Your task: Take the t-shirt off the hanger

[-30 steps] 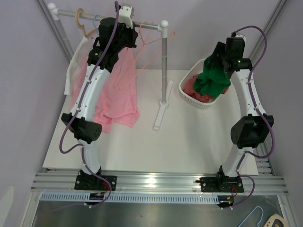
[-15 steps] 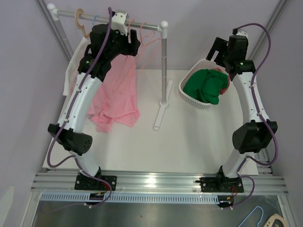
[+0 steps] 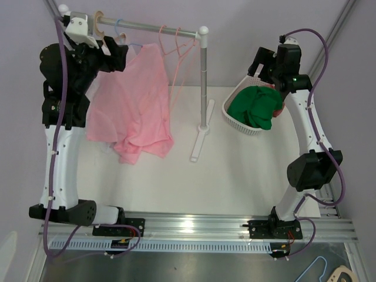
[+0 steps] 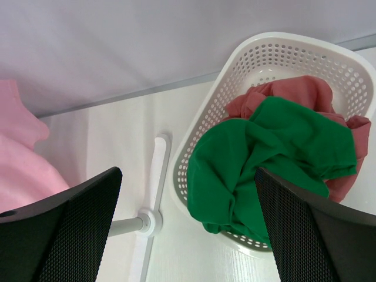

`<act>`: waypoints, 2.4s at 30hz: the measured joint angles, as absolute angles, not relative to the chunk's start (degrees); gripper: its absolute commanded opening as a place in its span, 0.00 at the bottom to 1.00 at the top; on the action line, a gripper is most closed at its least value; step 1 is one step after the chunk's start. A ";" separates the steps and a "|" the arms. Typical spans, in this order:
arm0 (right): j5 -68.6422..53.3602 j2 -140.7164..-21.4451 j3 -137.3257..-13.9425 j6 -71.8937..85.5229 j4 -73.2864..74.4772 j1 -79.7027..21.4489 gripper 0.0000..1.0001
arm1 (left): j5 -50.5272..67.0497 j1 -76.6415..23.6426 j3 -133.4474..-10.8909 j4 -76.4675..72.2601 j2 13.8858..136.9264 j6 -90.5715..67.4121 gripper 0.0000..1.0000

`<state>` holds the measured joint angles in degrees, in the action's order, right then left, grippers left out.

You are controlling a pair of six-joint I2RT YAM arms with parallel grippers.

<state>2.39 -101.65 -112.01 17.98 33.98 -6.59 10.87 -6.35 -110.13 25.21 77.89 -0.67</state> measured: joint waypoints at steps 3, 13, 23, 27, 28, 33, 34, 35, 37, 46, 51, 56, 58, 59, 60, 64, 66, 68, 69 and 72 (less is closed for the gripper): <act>1.93 -101.65 -112.01 17.98 33.98 -6.70 0.99 | 13.04 -2.61 -110.17 24.34 80.60 -2.70 0.81; 1.56 -101.67 -115.39 17.72 35.11 -6.70 0.99 | 15.90 -0.56 -122.30 28.53 99.85 -6.02 0.74; 1.58 -101.69 -121.23 17.32 35.68 -6.46 0.99 | 16.43 -0.54 -133.16 30.98 106.76 -7.20 0.01; 1.52 -101.69 -121.23 17.32 35.92 -6.26 0.99 | 17.89 -0.56 -133.25 31.09 106.76 -7.55 0.01; 1.45 -101.69 -121.23 17.32 36.07 -6.24 0.99 | 18.13 -0.56 -133.29 31.11 106.76 -7.53 0.01; 1.39 -101.69 -121.23 17.32 36.23 -6.24 0.99 | 18.65 -0.56 -133.62 31.51 106.45 -7.55 0.01; 1.02 -101.69 -121.23 17.32 36.23 -6.24 1.00 | 18.65 -0.58 -133.62 31.55 106.17 -7.60 0.01; 0.78 -101.69 -121.21 17.32 36.18 -6.24 0.99 | 18.65 -0.67 -133.67 31.73 105.84 -7.62 0.01; 0.34 -101.67 -121.03 17.32 36.18 -6.24 0.99 | 18.57 -0.82 -134.15 32.38 104.90 -7.79 0.01; -2.28 -99.02 -116.73 16.73 36.23 -7.07 0.99 | 11.68 -4.58 -135.57 35.14 95.13 -7.60 0.01; -9.82 -91.85 -108.75 12.69 33.32 -14.20 0.99 | -0.60 -10.50 -132.68 39.00 87.92 -7.99 0.01; -22.50 -83.64 -103.59 10.44 31.83 -25.43 0.99 | -16.80 -19.00 -128.25 44.40 84.16 -11.20 0.01; -25.61 -81.60 -103.59 10.33 31.44 -30.72 1.00 | -21.91 -21.32 -127.00 47.29 83.74 -13.61 0.01; -26.55 -80.88 -103.55 10.26 31.22 -33.61 0.99 | -24.60 -22.37 -126.32 48.82 83.66 -14.81 0.01; -27.35 -80.40 -103.11 10.28 30.41 -36.69 0.99 | -27.20 -23.24 -125.78 50.13 83.59 -15.86 0.01; -30.37 -79.35 -97.30 11.35 24.88 -51.07 0.99 | -35.14 -25.87 -124.62 54.70 83.55 -19.55 0.00; -30.61 -80.07 -94.24 12.40 22.92 -56.84 0.99 | -38.44 -26.57 -124.60 56.62 83.55 -21.28 0.01; -30.24 -81.91 -92.20 13.50 20.80 -61.41 0.99 | -41.23 -27.42 -124.60 57.87 83.55 -22.63 0.01; -30.13 -82.98 -91.72 13.93 19.94 -63.13 0.99 | -42.57 -28.08 -124.57 58.37 83.55 -23.14 0.01; -29.56 -86.65 -91.37 15.03 17.15 -66.98 0.99 | -45.08 -29.69 -124.49 59.40 83.55 -24.21 0.01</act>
<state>-29.56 -86.65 -91.37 15.03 17.15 -66.98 -45.08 -29.69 -124.49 59.40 83.55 -24.21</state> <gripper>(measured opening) 0.993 0.025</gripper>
